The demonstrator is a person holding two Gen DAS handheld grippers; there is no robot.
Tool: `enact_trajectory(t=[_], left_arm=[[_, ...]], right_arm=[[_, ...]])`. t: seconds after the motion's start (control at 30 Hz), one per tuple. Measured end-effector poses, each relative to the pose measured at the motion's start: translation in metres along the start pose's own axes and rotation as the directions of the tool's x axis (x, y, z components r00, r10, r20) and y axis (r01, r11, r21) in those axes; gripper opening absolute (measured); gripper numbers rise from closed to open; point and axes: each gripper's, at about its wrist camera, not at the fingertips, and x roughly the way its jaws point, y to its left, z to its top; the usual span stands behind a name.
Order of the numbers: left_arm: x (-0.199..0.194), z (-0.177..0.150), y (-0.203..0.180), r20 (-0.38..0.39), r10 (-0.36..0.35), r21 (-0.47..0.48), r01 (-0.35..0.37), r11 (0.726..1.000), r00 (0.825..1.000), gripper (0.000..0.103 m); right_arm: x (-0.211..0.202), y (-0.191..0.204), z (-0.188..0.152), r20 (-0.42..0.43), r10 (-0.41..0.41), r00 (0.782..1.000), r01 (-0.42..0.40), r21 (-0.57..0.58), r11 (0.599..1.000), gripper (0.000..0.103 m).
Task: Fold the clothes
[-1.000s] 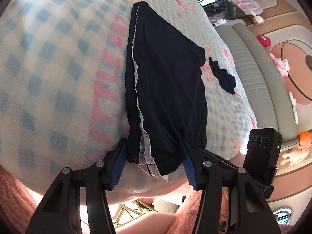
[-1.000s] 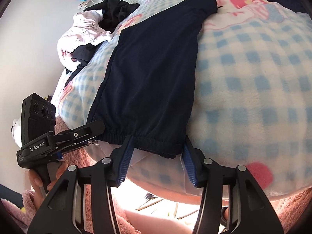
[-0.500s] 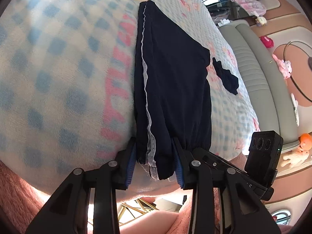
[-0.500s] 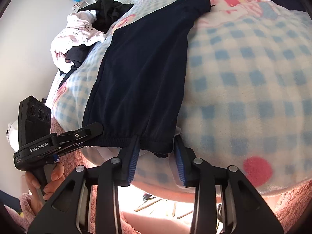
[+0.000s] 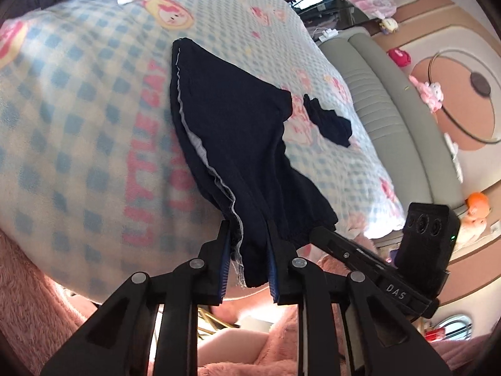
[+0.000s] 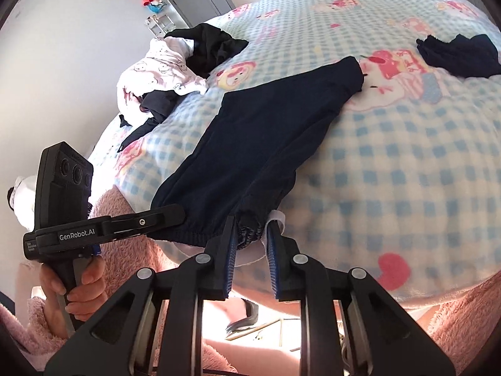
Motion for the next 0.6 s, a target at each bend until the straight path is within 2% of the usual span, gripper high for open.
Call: enact_trajectory(t=[0.07,0.17,0.2,0.23,0.27,0.33,0.4,0.43,0.47,0.5,0.6], left_arm=[[0.000,0.022,0.003,0.012,-0.043,-0.034,0.043,0.998,0.999,0.021],[-0.001,0.064,-0.009,0.060,-0.015,0.014,0.014,1.000,0.998,0.023],[-0.002,0.078,-0.012,0.083,-0.008,0.033,0.005,0.999,0.997,0.029],[-0.002,0.091,-0.014,0.106,0.001,0.048,-0.006,0.999,0.994,0.043],[-0.004,0.101,-0.012,0.134,0.025,0.042,-0.031,0.999,0.991,0.051],[-0.009,0.119,-0.009,0.190,0.074,0.034,-0.082,0.996,0.979,0.055],[-0.022,0.116,-0.009,0.280,0.115,0.108,-0.150,0.983,0.953,0.055],[-0.024,0.111,-0.004,0.299,0.109,0.135,-0.155,0.979,0.948,0.055],[-0.018,0.106,0.004,0.283,0.097,0.145,-0.142,0.979,0.954,0.055],[-0.013,0.102,0.011,0.265,0.087,0.152,-0.131,0.980,0.960,0.055],[0.019,0.098,0.023,0.191,0.173,0.131,-0.200,0.971,0.966,0.052]], right_arm=[[0.002,-0.002,0.013,0.005,0.025,1.000,-0.025,0.002,1.000,0.017],[0.000,-0.005,0.047,0.067,0.042,0.997,-0.044,0.022,0.999,0.019],[0.003,-0.008,0.060,0.089,0.043,0.995,-0.046,0.035,0.998,0.020],[0.006,-0.011,0.073,0.111,0.043,0.993,-0.048,0.048,0.998,0.021],[0.009,-0.014,0.086,0.130,0.040,0.991,-0.049,0.063,0.997,0.022],[0.011,-0.023,0.105,0.139,0.019,0.990,-0.035,0.118,0.992,0.028],[-0.003,-0.024,0.112,0.196,0.069,0.978,-0.089,0.098,0.991,0.032],[-0.008,-0.022,0.111,0.214,0.060,0.975,-0.078,0.075,0.994,0.044],[-0.007,-0.023,0.108,0.204,0.028,0.978,-0.040,0.056,0.998,0.050],[-0.004,-0.025,0.106,0.192,-0.004,0.981,-0.004,0.038,0.999,0.052],[0.029,-0.045,0.097,0.070,-0.071,0.995,0.069,0.040,0.997,0.052]])
